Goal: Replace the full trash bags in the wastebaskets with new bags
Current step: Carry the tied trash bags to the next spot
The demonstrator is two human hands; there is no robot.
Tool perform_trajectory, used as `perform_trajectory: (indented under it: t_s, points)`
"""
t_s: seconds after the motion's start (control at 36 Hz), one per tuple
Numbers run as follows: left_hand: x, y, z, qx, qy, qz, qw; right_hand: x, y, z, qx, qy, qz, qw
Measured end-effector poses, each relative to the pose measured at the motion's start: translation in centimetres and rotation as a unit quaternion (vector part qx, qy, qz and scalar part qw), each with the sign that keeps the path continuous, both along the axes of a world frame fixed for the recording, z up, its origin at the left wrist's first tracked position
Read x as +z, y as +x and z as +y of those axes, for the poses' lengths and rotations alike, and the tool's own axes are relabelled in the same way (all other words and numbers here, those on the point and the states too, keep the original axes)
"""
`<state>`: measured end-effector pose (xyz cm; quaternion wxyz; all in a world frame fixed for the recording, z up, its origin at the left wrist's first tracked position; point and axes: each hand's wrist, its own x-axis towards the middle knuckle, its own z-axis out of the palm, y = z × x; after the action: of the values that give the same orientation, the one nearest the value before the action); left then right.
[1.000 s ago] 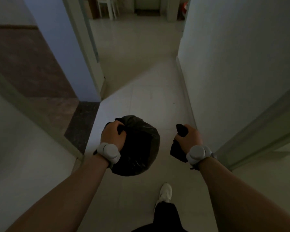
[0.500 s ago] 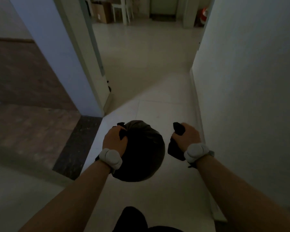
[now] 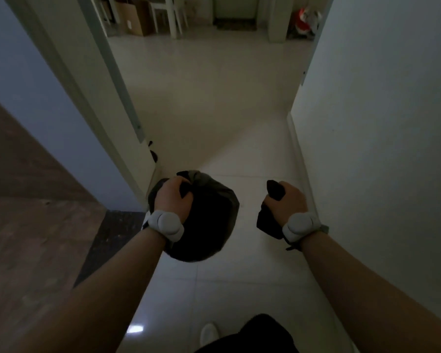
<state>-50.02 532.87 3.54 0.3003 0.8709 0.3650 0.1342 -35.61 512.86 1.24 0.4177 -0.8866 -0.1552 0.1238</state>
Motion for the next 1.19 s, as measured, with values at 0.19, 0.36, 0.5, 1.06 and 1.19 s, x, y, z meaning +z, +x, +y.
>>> perform_trajectory:
  t_s: [0.19,0.36,0.5,1.06,1.19]
  points:
    - [-0.6,6.2,3.8,-0.008,-0.008,-0.011,1.000,-0.9,5.8,3.7,0.004,-0.012,-0.006,1.000]
    - [-0.4,17.2,9.2,-0.010,-0.012,0.004,1.000,-0.3,17.6,9.7,0.021,-0.014,-0.032,0.999]
    - [0.0,24.7,13.1,-0.003,-0.010,0.012,1.000,1.0,26.1,14.2,0.035,-0.017,-0.041,0.998]
    - [-1.2,47.3,35.5,-0.017,-0.035,0.022,0.999,1.1,48.7,35.7,0.061,-0.041,-0.070,0.995]
    - [-0.7,53.5,40.4,-0.042,-0.022,0.014,0.999,1.4,53.9,39.6,0.043,-0.016,-0.049,0.998]
